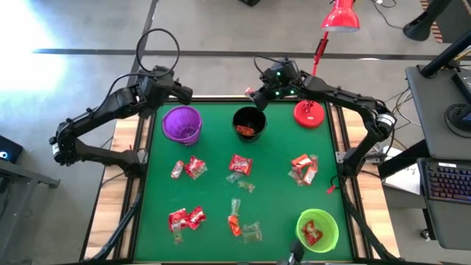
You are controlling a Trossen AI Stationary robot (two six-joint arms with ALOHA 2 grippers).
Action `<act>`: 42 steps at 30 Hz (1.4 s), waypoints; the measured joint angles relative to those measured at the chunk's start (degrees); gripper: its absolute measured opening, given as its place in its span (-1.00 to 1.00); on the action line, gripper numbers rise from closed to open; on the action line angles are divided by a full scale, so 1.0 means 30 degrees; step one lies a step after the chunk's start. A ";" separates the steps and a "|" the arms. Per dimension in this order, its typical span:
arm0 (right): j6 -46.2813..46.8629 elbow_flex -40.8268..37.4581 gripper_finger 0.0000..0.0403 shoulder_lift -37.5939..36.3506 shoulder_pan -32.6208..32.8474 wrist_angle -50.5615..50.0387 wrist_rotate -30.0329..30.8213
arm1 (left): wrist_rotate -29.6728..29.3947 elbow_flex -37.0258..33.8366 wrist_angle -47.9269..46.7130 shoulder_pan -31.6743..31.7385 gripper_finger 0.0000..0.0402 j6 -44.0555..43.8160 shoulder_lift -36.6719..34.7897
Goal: Sort candy
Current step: Put the orange chocolate into the black bucket
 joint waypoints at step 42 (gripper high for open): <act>0.2389 -0.0306 -0.65 0.2171 0.2270 -0.1783 -0.2189 | 0.2431 0.0000 -0.0810 0.0000 -0.41 0.2822 -0.0699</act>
